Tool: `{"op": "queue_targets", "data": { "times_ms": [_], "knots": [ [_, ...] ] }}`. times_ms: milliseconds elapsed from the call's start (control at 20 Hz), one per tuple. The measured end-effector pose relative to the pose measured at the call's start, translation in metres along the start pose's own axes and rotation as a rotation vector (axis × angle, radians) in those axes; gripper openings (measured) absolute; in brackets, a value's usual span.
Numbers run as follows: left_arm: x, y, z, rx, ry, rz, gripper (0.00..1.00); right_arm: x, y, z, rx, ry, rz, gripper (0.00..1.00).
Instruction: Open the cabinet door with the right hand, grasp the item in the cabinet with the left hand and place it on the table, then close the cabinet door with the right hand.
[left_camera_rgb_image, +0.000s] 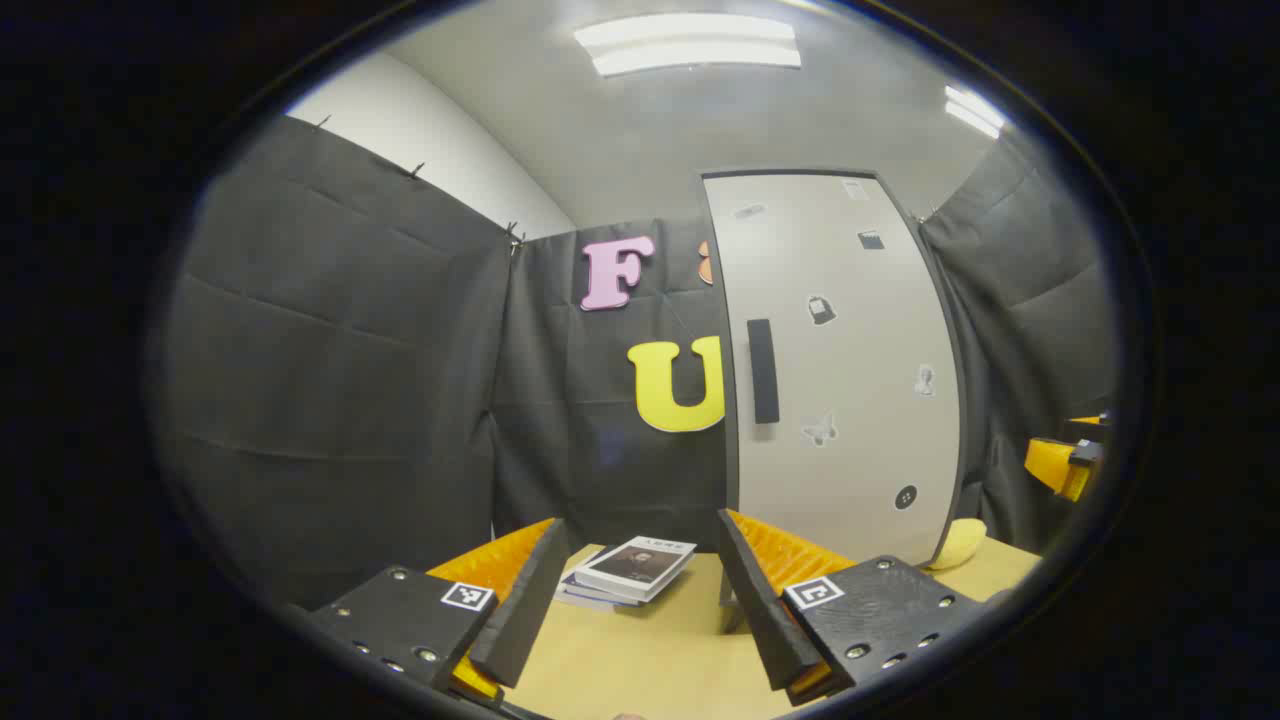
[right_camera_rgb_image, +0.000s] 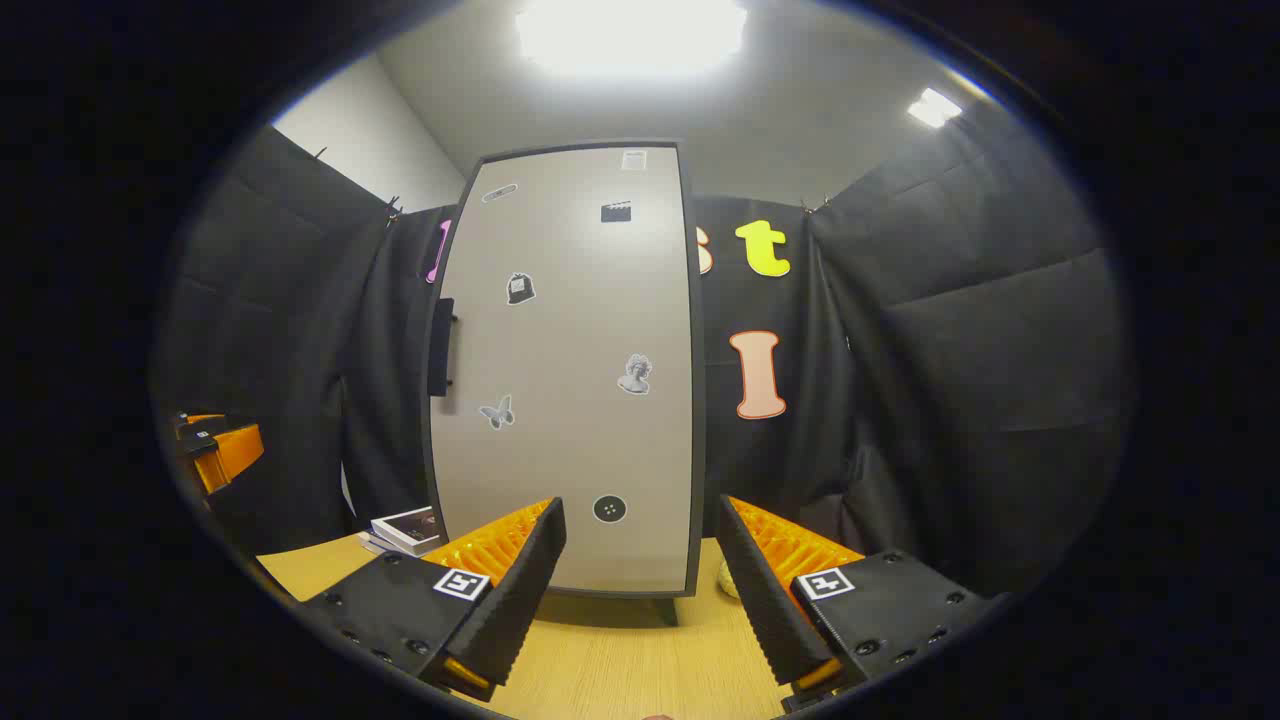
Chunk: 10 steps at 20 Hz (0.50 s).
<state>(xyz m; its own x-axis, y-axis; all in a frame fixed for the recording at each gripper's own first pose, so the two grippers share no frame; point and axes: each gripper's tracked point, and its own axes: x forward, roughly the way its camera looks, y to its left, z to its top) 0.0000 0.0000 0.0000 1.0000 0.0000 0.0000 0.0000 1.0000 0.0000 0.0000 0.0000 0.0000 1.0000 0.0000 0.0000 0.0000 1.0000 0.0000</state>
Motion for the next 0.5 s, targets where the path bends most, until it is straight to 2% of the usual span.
{"op": "queue_targets", "data": {
  "times_ms": [50,150,400,500],
  "knots": [
    [-0.0004,-0.0005,0.0009,-0.001,0.0,0.002,0.89,0.0001,0.0004,0.0004,-0.002,-0.001,0.001,0.96],
    [-0.0004,0.0,0.0012,-0.003,-0.002,0.005,0.89,-0.0005,0.0009,0.0014,-0.002,-0.003,0.002,0.93],
    [-0.0011,0.0002,0.0017,0.007,-0.009,0.007,0.89,-0.001,0.0027,0.0008,-0.008,-0.003,0.008,0.93],
    [-0.001,-0.0002,0.0027,0.009,-0.011,0.007,0.89,0.0002,0.0029,0.0002,-0.004,0.002,0.014,0.96]
  ]
}}
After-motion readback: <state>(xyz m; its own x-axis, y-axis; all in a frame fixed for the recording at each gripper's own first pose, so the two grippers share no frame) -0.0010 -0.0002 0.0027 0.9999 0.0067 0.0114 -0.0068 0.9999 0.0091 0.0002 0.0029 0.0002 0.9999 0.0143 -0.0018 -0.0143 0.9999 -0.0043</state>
